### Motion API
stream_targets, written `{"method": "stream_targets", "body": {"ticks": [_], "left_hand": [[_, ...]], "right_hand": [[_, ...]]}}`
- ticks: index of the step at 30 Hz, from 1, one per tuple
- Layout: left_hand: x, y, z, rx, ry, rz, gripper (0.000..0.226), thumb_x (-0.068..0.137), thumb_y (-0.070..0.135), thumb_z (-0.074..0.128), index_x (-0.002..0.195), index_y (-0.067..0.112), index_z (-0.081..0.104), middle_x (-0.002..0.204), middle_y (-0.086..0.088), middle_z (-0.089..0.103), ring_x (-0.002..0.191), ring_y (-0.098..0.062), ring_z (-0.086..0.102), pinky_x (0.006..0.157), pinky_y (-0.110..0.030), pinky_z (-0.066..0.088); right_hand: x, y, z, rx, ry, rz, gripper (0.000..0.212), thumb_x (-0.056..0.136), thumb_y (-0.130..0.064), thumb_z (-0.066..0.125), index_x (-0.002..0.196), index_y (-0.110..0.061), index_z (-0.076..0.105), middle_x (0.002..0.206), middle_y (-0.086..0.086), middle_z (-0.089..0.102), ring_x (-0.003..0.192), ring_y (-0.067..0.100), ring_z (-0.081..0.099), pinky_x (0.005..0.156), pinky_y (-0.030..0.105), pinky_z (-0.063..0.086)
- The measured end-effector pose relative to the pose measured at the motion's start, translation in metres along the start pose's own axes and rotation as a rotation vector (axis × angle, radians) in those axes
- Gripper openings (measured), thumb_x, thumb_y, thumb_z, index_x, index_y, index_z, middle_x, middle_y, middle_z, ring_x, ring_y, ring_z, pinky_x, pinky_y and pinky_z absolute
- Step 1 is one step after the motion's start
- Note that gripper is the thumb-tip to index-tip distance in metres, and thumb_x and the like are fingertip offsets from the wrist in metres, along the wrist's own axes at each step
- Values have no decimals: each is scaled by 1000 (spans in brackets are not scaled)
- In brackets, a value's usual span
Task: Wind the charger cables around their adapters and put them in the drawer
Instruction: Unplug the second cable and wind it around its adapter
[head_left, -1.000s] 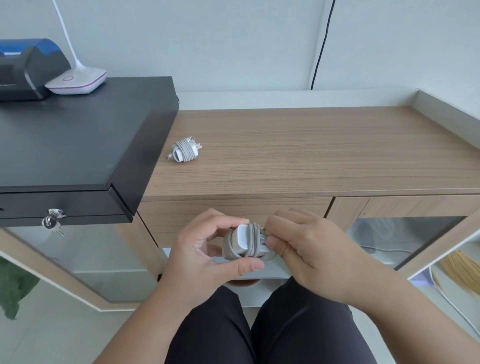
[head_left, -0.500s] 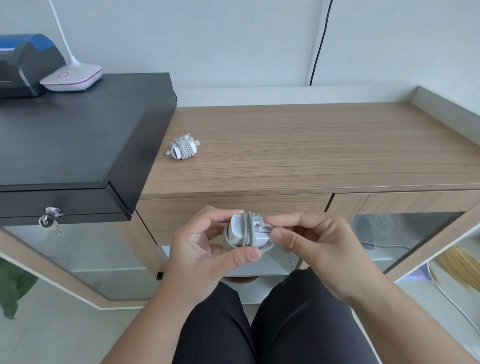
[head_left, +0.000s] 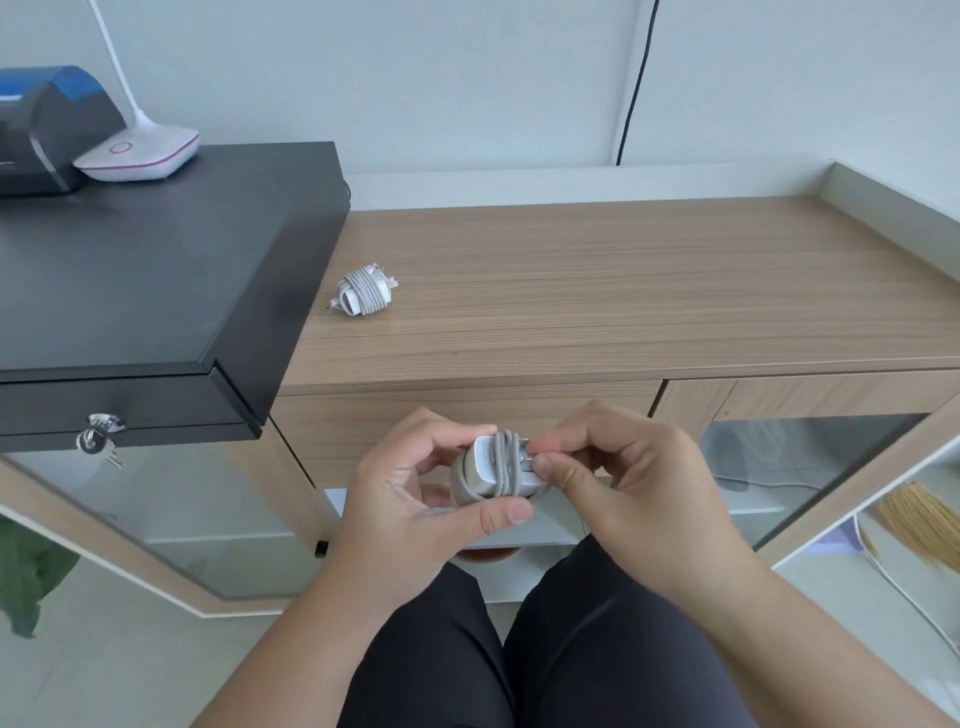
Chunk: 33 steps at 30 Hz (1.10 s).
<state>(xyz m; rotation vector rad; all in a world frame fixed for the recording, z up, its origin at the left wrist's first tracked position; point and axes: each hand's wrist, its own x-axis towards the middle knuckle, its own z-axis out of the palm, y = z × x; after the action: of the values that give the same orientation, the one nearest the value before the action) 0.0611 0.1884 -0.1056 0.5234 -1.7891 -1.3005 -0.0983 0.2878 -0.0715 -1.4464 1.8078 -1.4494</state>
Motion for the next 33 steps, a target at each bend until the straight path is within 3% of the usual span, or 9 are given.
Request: {"method": "stream_targets", "body": {"ticks": [4,9,11,16,19,26,29,33], "left_hand": [[-1,-1,2,-10,-20,-23,45,58,40,90,99,35,71,91,7,63,89,-25,64,66,-37,58],[-2,-1,3,-29,-31,-27,46,57,41,90,97,32,70,92,7,66,89,-23,65,68,-36,57],[-3,-1,3,-48,-29,-20,45,58,37,90,96,32,66,93,4,68,90,-23,66,68,-36,57],[-5,-1,3,5,-34,70,33,68,44,85,89,39,60,92,7,60,97,-30,64,66,-55,58],[-5,0,3,37,-32,111,29,71,45,82,91,43,61,91,7,57,97,-35,61,64,-58,57],[-4,-1,9,51,0,177,25,75,43,79,95,43,64,92,8,59,90,-33,61,59,-49,57],[-4,-2,8,83,-8,203,24,78,41,78,97,43,64,93,10,58,86,-28,60,57,-44,58],[-3,-4,9,100,-3,225,23,80,40,76,99,41,64,93,10,57,84,-26,59,57,-36,56]], "right_hand": [[-5,3,3,23,56,16,20,81,-7,74,78,-27,74,76,-6,69,73,13,62,66,12,45],[0,5,-2,123,-6,148,9,82,-17,74,79,-26,76,78,-8,74,76,21,66,74,36,54],[0,5,-1,138,-15,147,7,82,-19,74,80,-26,76,79,-7,75,78,23,67,76,39,55],[-4,10,3,272,-5,147,6,83,-16,73,84,-21,76,85,-1,76,84,26,70,84,47,55],[-6,14,3,364,-7,123,6,83,-13,72,86,-17,76,87,7,76,87,31,70,87,52,54],[-6,15,4,434,23,131,10,77,-19,72,83,-13,76,84,11,75,86,37,68,85,48,55],[-7,14,4,427,15,121,3,81,-13,73,81,-13,75,80,8,75,80,31,69,78,40,56],[-5,13,6,462,8,144,12,83,-4,69,77,-12,74,76,6,75,74,18,70,72,29,53]]}}
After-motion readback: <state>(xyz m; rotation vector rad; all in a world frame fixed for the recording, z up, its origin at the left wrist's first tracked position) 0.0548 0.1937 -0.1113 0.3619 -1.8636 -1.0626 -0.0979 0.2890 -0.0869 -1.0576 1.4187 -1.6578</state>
